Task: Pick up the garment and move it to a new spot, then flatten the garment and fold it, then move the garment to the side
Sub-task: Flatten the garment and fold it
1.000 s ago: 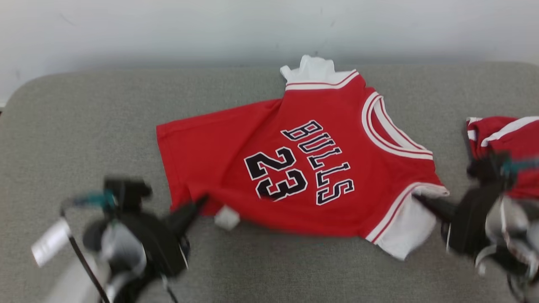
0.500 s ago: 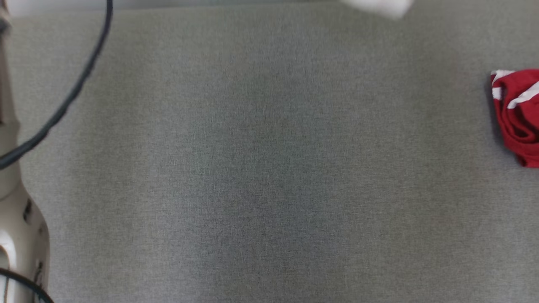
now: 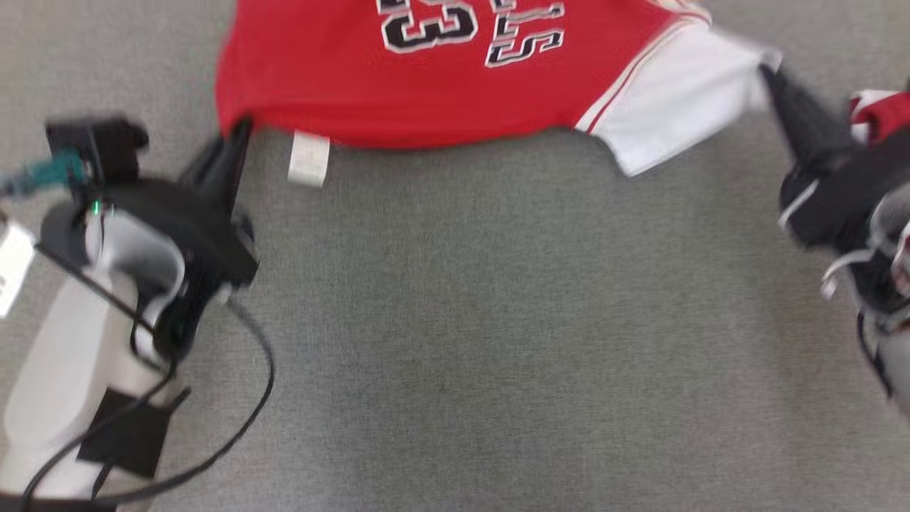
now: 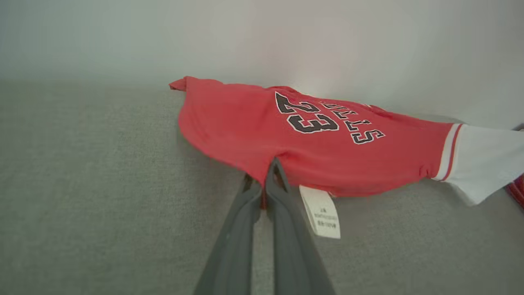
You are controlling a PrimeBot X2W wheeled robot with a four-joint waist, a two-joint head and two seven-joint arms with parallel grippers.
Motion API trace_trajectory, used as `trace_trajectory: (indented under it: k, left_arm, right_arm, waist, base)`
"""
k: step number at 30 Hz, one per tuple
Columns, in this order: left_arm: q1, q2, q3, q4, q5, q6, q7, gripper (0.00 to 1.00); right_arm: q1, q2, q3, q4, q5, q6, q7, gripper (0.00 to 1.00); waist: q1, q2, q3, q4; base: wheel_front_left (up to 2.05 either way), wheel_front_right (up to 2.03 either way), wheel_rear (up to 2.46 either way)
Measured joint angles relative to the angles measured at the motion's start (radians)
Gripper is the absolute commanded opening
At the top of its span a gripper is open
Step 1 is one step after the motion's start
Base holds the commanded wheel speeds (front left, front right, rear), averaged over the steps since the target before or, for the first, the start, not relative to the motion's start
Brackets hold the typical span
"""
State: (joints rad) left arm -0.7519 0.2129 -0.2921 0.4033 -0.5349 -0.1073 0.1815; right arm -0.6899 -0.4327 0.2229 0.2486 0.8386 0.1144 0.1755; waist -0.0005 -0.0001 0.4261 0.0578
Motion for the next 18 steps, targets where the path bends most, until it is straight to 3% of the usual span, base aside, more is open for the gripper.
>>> trace_trajectory:
  k: [7,18]
  left_arm:
    - [0.119,0.029,-0.022,0.016,0.011,-0.007,-0.058,0.0]
    - [0.353,0.075,-0.121,-0.065,0.123,0.011,-0.081,0.0]
  right_arm:
    - [0.147,-0.011,0.061,0.005,-0.041,0.0,-0.016,0.0]
    - [0.376,-0.081,0.101,-0.026,-0.09,-0.01,0.009,0.0]
  waist:
    - [0.0004,0.0,-0.06,-0.017]
    - [0.0003,0.0,-0.196,-0.033]
  base:
    - [0.0,0.0,0.0]
    - [0.0,0.0,0.0]
